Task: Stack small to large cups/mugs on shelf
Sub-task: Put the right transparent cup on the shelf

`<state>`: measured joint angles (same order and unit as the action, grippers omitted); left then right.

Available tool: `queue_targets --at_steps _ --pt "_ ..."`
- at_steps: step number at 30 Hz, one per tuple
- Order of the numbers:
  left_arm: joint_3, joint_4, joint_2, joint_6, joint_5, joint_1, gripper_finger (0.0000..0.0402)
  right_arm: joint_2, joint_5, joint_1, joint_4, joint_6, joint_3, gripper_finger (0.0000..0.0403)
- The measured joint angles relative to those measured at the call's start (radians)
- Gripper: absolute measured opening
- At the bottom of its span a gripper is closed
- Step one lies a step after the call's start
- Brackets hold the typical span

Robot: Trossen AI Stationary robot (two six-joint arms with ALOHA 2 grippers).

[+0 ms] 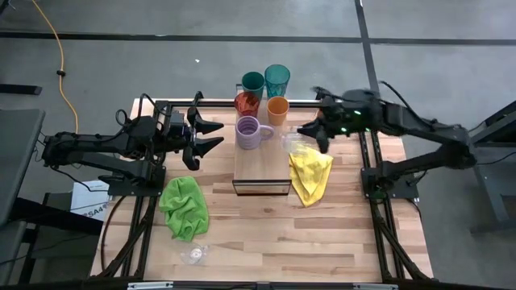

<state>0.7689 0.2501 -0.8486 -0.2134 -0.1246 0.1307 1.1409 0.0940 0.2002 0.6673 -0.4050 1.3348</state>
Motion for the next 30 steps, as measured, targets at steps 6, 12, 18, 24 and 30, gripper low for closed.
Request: queue_targets --at_steps 6,12,18,24,30 --pt "0.0 0.0 0.0 0.0 0.0 0.0 0.0211 0.279 -0.069 0.023 0.405 0.081 0.317 0.0" --pt "0.0 0.0 0.0 0.0 0.0 0.0 0.0211 0.474 -0.086 0.023 0.535 0.128 0.481 0.0" --pt "0.0 0.0 0.0 0.0 0.0 0.0 0.0211 0.599 -0.112 0.023 0.643 0.159 0.602 0.0" --pt "0.0 0.0 0.0 0.0 0.0 0.0 0.0211 0.653 -0.11 0.023 0.644 0.186 0.634 0.0" --pt "0.0 0.0 0.0 0.0 0.0 0.0 0.0211 0.669 -0.104 0.023 0.652 0.197 0.629 0.0"
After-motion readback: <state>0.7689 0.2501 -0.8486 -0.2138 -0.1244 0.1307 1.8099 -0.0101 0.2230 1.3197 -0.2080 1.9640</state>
